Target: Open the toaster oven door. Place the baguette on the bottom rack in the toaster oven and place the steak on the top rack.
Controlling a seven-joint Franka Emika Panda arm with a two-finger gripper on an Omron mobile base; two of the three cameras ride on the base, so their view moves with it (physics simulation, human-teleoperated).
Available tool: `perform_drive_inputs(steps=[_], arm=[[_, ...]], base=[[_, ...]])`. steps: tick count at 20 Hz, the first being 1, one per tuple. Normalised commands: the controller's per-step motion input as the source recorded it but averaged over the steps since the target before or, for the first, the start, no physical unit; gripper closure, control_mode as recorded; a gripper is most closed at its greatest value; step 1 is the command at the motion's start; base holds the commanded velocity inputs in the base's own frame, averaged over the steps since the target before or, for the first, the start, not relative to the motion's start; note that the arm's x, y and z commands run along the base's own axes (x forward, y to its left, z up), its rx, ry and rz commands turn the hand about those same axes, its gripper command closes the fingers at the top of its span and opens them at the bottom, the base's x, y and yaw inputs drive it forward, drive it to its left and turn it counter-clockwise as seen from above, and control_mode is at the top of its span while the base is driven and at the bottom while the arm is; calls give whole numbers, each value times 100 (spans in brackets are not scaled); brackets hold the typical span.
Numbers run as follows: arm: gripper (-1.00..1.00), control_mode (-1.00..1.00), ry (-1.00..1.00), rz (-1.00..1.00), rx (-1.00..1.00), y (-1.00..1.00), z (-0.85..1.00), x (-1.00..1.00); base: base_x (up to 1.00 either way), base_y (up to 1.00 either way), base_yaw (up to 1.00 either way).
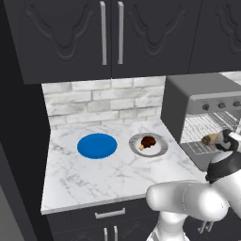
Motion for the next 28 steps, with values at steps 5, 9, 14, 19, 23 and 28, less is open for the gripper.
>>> perform_drive_inputs(steps=[5,9,14,19,23,28], arm=[[-100,-100,0,4,0,-2,-31,14],[-100,-100,0,6,0,-2,-31,10],[-100,-100,-2,5,0,-7,-23,5],[-100,-100,-2,2,-1,-8,-14,8],[-100,-100,0,0,0,0,-9,19],[-100,-100,0,0,-1,2,-4,26]], base=[[0,0,0],[0,0,0],[0,0,0],[0,0,0],[0,0,0],[0,0,0]])
